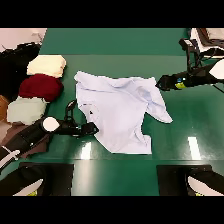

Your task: Fold the shirts.

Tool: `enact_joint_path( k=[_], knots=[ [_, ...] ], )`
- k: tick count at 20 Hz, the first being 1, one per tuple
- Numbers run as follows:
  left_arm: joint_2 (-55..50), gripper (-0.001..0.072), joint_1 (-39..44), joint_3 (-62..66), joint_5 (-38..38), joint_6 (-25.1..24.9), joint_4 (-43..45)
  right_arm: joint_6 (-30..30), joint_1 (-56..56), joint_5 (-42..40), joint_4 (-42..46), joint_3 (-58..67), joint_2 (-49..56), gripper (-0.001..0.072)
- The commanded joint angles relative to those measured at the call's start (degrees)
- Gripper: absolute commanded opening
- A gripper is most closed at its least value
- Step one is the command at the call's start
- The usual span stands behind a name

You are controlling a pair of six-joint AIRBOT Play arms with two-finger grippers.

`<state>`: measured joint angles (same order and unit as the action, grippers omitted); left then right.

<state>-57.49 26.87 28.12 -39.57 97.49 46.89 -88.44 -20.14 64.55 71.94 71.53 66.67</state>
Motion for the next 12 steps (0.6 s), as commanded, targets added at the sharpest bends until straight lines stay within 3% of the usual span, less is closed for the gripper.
enact_joint_path(
  k=[1, 5, 6, 7, 8, 12],
  knots=[
    [-0.31, 0.0602, 0.33, -0.15, 4.66, 0.24, -0.63, -0.02, 0.02, 0.31, -0.46, -0.02, -0.11, 0.0408],
    [-0.31, 0.0601, 0.35, -0.15, 5.09, 1.11, -0.50, -0.04, 0.02, 0.83, -0.46, -0.02, -0.11, 0.0408],
    [-0.31, 0.0462, 0.35, -0.15, 5.07, 1.09, -0.48, -0.04, 0.02, 0.83, -0.48, -0.02, -0.11, 0.0407],
    [-0.31, 0.0203, 0.35, -0.15, 5.27, 1.05, -0.39, -0.04, 0.02, 0.83, -0.50, -0.02, -0.11, 0.0407],
    [-0.31, 0.0051, 0.35, -0.15, 5.95, 1.05, -0.44, -0.04, 0.02, 0.87, -0.74, -0.02, -0.11, 0.0408],
    [-0.31, 0.0022, -4.96, 1.36, 6.71, 1.05, 2.45, -0.04, 0.02, 1.51, -1.95, -0.02, -0.15, 0.0407]
  ],
)
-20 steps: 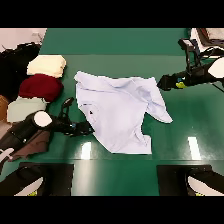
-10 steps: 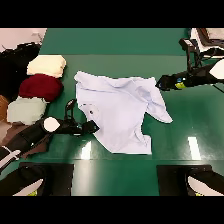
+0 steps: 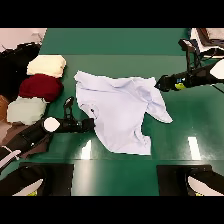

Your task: Fold the shirts.

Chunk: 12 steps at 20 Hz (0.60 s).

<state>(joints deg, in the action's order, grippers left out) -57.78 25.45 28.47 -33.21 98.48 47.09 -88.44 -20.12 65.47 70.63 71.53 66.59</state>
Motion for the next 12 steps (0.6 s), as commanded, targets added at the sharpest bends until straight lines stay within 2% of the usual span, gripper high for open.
enact_joint_path(
  k=[1, 3, 5, 6, 7, 8, 10, 12],
  knots=[
    [0.00, 0.0021, -7.61, 2.51, -1.55, 0.02, 4.48, -0.04, 0.00, 0.92, -0.59, -0.02, -0.33, 0.0407],
    [0.00, 0.0022, -17.57, 7.41, -5.66, -2.32, 9.81, -0.04, 0.07, 0.68, -0.37, -0.02, -1.66, 0.0407],
    [-0.02, 0.0022, -25.20, 13.05, -8.63, -7.39, 10.56, -0.04, 0.13, -0.48, -0.11, -0.02, -3.30, 0.0407],
    [0.00, 0.0106, -27.63, 15.61, -10.51, -9.57, 10.60, -0.04, 0.13, -1.11, -0.11, -0.02, -3.98, 0.0407],
    [0.00, 0.0453, -29.66, 17.88, -13.51, -10.67, 10.69, -0.04, 0.13, -1.51, -0.09, -0.02, -4.46, 0.0407],
    [0.00, 0.0616, -31.23, 19.43, -17.79, -10.73, 11.17, -0.04, 0.13, -1.57, -0.11, -0.04, -4.87, 0.0407],
    [0.00, 0.0613, -33.16, 19.76, -27.45, -12.87, 14.58, -0.04, 0.13, -1.36, -0.11, -0.02, -5.16, 0.0407],
    [0.87, 0.0613, -33.24, 15.74, -32.76, -13.00, 17.14, -0.04, 0.13, -1.03, -0.11, -0.04, -5.14, 0.0407]
  ],
)
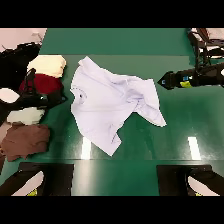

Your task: Fold the shirts.

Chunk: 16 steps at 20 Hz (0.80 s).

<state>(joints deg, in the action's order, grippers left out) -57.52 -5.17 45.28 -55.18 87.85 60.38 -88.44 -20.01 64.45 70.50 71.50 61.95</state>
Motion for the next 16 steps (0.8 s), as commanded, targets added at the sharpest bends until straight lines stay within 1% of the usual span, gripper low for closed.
enact_joint_path(
  k=[1, 4, 7, 9, 11, 13, 15, 16],
  knots=[
    [1.88, 0.0613, -2.60, -4.52, -11.26, -2.40, 2.86, -0.04, 0.02, 0.07, 0.00, -0.02, -0.48, 0.0407],
    [5.09, 0.0612, -1.33, -13.97, -8.61, -3.93, -4.24, -0.04, 0.02, -0.04, 0.04, -0.02, -0.48, 0.0407],
    [6.93, 0.0612, 5.97, -18.82, -4.44, -3.56, -7.19, -0.04, 0.02, 0.00, 0.02, -0.02, -0.48, 0.0407],
    [6.93, 0.0612, 11.45, -20.33, -0.90, -0.68, -7.21, -0.04, 0.02, 0.00, 0.02, -0.02, -0.48, 0.0407],
    [6.82, 0.0612, 14.67, -21.88, 2.47, 2.93, -7.26, -0.04, 0.00, 0.04, 0.00, -0.02, -0.48, 0.0407],
    [6.82, 0.0612, 16.46, -22.23, 5.51, 3.65, -8.13, -0.04, 0.00, 0.02, 0.00, -0.02, -0.48, 0.0407],
    [6.80, 0.0606, 17.81, -22.23, 9.90, 3.61, -12.28, -0.07, 0.00, 0.02, -0.07, -0.02, -0.48, 0.0407],
    [6.80, 0.0451, 18.64, -22.23, 11.32, 3.58, -14.19, -0.07, 0.02, 0.02, -0.39, -0.02, -0.48, 0.0407]
  ],
)
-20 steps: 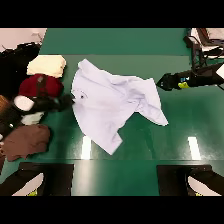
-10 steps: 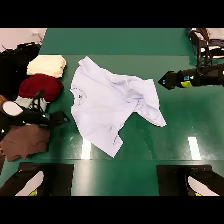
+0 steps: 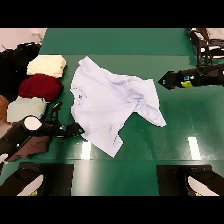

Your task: Fold the shirts.

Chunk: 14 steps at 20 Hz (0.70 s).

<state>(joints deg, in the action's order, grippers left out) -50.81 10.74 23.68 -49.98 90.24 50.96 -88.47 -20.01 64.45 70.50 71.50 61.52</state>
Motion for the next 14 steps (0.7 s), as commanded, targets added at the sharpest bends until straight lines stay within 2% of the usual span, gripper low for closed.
enact_joint_path(
  k=[1, 2, 6, 7, 9, 14],
  knots=[
    [0.09, 0.0246, 4.24, -0.66, 7.10, 0.48, -5.90, -0.04, 0.02, 0.02, -0.42, -0.02, -0.04, 0.0407],
    [0.09, 0.0144, 6.05, -0.66, 7.87, -0.72, -5.97, -0.04, 0.02, 0.22, -0.42, -0.02, -0.04, 0.0407],
    [0.11, 0.0121, 9.27, -0.24, 9.05, 0.26, -5.86, -0.04, 2.12, 4.98, 0.11, -0.07, -0.04, 0.0407],
    [0.13, 0.0018, 8.63, 0.48, 8.85, 0.20, -5.81, -0.02, 3.93, 7.43, 0.13, -0.15, -0.04, 0.0407],
    [0.22, 0.0022, 6.56, 3.19, 8.17, 0.15, -4.63, 0.02, 9.03, 11.74, 0.13, -2.43, -0.81, 0.0407],
    [0.22, 0.0022, 0.44, 11.56, 0.76, -0.26, 1.03, 1.42, 23.26, 11.26, -0.61, -20.57, -7.08, 0.0408]
  ],
)
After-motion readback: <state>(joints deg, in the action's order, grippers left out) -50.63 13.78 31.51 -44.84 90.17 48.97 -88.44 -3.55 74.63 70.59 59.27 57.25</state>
